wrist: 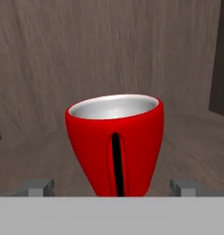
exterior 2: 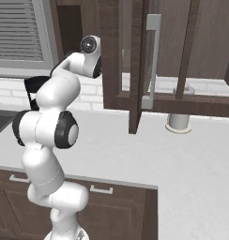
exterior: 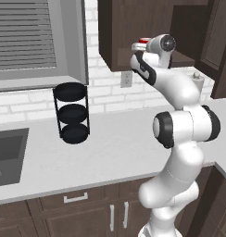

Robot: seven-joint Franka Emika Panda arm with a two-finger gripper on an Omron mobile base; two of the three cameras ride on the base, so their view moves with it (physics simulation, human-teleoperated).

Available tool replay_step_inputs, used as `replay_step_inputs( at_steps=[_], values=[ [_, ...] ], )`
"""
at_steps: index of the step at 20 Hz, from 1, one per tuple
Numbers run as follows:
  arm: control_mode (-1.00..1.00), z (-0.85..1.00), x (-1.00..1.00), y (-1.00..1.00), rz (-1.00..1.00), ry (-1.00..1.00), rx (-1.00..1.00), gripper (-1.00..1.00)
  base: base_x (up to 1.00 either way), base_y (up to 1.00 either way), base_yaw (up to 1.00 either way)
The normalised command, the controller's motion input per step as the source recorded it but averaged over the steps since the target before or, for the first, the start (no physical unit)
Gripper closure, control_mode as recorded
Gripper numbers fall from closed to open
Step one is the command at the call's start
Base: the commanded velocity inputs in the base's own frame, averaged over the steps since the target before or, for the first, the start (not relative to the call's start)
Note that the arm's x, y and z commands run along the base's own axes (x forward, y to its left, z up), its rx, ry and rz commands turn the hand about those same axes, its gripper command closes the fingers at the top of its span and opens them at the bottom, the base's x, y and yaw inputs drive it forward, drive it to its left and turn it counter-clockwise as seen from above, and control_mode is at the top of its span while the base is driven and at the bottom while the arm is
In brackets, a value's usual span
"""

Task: Gather all objects into one cabinet and sort the glasses and bowls to opposite sides.

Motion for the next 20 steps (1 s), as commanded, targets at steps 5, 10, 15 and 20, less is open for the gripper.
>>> replay_step_inputs(
  at_steps=[5, 10, 15, 20],
  values=[
    [-1.0, 0.0, 0.15, 0.0, 0.0, 0.0, 0.0, -1.0, 0.0, 0.0, 0.0],
    [-1.0, 0.0, 0.13, 0.0, 0.0, 0.03, 0.0, 1.0, 0.0, 0.0, 0.0],
    [-1.0, 0.0, 0.02, 0.0, 0.0, 0.04, 0.0, 1.0, 0.0, 0.0, 0.0],
    [-1.0, 0.0, 0.0, 0.0, 0.0, 0.0, 0.0, 1.0, 0.0, 0.0, 0.0]
  ],
)
